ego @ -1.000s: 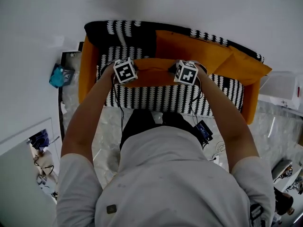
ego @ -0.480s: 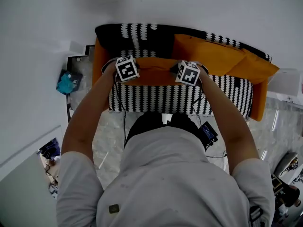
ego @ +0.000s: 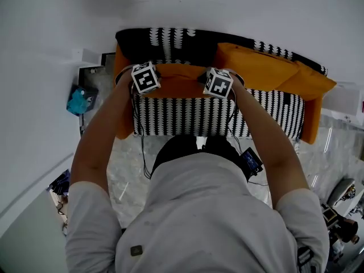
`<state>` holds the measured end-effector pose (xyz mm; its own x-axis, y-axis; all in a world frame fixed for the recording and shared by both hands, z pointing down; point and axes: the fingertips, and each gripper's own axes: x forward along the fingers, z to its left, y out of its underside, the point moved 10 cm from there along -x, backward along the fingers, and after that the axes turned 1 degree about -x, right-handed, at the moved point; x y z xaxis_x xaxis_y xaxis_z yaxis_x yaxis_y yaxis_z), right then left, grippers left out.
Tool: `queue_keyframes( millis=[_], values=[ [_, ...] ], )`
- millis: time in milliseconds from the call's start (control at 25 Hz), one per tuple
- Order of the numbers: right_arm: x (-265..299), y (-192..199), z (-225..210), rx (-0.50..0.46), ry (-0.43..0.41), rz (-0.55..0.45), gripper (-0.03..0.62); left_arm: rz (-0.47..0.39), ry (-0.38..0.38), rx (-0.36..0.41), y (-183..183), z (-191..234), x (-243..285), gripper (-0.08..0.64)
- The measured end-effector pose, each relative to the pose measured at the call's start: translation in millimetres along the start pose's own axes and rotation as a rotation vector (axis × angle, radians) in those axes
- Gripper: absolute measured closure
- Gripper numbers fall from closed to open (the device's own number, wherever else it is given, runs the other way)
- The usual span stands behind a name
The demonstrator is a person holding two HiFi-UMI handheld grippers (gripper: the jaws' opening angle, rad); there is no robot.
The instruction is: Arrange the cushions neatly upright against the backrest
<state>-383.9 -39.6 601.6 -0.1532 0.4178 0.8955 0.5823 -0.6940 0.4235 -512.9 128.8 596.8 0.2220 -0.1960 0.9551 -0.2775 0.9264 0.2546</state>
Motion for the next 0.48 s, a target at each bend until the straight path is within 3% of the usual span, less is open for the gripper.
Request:
queue_keyframes(
  millis=[480],
  values=[
    [38.7,-30.7,-54.1,0.005,-0.005,0.001,0.561,0.036,0.001,-0.032,30.7,63.2,12.8,0.535]
  ],
)
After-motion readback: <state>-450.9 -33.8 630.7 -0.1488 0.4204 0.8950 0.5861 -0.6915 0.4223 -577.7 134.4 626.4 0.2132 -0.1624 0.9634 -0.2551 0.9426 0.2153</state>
